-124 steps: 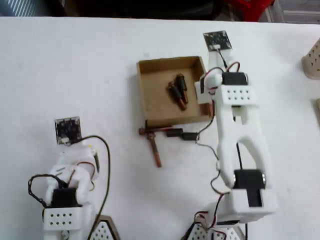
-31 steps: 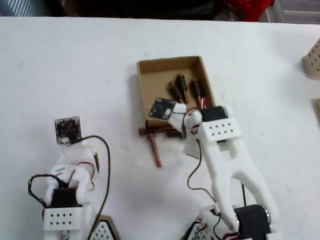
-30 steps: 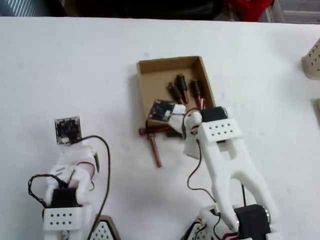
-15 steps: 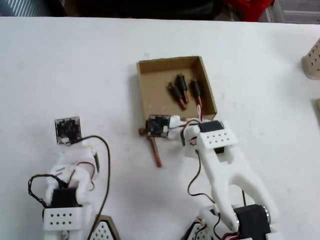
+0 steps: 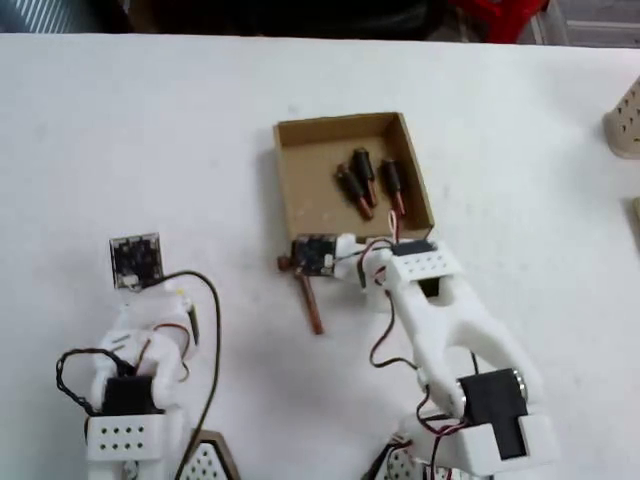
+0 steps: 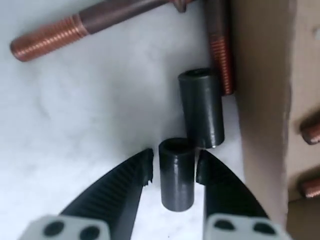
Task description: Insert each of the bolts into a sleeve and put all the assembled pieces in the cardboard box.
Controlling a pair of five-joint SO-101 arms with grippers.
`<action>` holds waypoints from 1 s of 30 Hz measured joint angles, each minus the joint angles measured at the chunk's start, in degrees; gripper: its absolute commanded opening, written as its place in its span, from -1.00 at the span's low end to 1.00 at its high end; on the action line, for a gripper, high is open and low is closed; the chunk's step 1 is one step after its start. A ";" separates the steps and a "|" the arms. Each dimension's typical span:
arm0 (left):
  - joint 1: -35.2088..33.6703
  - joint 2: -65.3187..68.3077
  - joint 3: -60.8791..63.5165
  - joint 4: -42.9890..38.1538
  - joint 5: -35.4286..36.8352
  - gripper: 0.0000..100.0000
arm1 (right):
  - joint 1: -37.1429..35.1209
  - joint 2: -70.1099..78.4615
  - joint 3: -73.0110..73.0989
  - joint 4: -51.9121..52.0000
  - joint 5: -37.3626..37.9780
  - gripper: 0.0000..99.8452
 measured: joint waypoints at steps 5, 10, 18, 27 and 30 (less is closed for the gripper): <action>0.00 0.00 0.00 0.00 0.00 -0.95 | 1.23 0.18 -0.18 0.00 0.97 -0.73; 0.00 0.00 0.00 0.00 0.00 -0.95 | 1.32 2.64 -2.37 0.44 3.43 -0.73; 0.00 0.00 0.00 0.00 0.00 -0.95 | 1.32 8.53 -9.93 6.42 3.43 -0.97; 0.00 0.00 0.00 0.00 0.00 -0.95 | 1.85 8.97 -12.48 8.00 -7.38 -0.97; 0.00 0.00 0.00 0.00 0.00 -0.95 | 1.93 6.51 -12.22 9.41 -16.97 -0.97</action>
